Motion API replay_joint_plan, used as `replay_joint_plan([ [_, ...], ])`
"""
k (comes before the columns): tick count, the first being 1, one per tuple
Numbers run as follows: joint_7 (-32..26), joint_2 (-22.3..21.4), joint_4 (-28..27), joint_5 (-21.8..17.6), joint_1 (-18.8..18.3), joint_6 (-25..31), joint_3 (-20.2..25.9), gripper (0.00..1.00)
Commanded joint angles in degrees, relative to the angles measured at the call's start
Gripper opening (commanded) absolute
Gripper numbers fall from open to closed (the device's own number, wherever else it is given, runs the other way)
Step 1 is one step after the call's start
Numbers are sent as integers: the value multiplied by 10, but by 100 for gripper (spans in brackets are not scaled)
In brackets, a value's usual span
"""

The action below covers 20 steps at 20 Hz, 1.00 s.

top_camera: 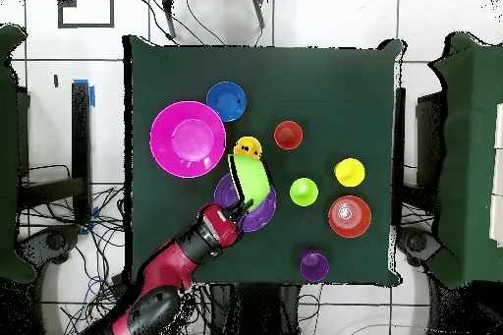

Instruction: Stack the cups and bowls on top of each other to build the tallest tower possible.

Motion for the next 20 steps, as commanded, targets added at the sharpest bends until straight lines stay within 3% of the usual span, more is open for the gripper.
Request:
replay_joint_plan([
  [1, 154, 65, -48, 39, 13, 86, 33, 0],
  [20, 207, 123, -71, 49, 15, 115, 8, 0],
])
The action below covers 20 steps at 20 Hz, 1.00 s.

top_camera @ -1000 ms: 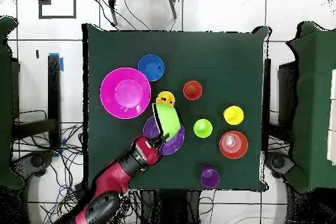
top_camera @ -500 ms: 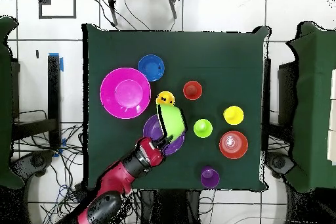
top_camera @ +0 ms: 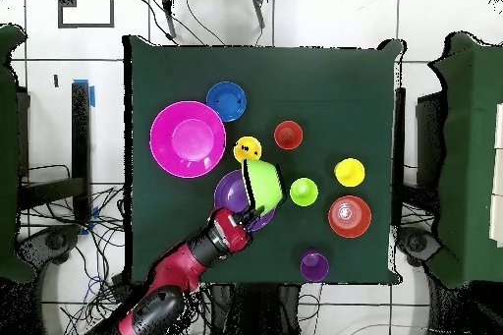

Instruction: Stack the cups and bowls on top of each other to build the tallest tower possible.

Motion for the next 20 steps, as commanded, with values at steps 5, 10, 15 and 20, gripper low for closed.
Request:
replay_joint_plan([
  [5, 184, 68, -85, 39, 10, 74, 30, 0],
  [10, 211, 94, -96, 43, 13, 94, 12, 0],
  [15, 243, 114, -109, 42, 14, 117, -1, 0],
  [20, 272, 126, -121, 37, 16, 129, -6, 0],
])
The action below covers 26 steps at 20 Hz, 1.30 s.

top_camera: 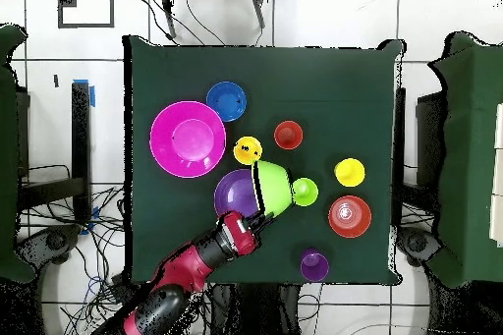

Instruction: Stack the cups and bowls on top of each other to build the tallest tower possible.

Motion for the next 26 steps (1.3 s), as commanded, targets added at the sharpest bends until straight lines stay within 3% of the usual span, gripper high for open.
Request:
replay_joint_plan([
  [1, 173, 53, -120, 20, 15, 74, 28, 0],
  [8, 189, 40, -125, 10, 14, 68, 39, 0],
  [16, 186, -4, -125, 10, 9, 35, 81, 0],
  [21, 200, 6, -132, 17, 8, 41, 77, 0],
  [26, 237, 47, -148, 30, 11, 68, 49, 0],
])
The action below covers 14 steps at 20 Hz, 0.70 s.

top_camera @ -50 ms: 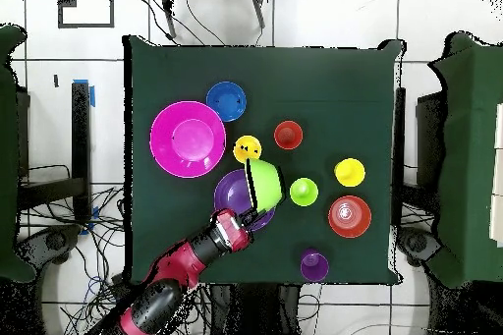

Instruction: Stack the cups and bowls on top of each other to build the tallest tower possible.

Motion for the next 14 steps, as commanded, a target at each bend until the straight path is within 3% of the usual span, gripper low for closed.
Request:
replay_joint_plan([
  [1, 183, 57, -122, 32, 1, 47, 43, 0],
  [14, 208, 68, -131, 13, -1, 55, 30, 0],
])
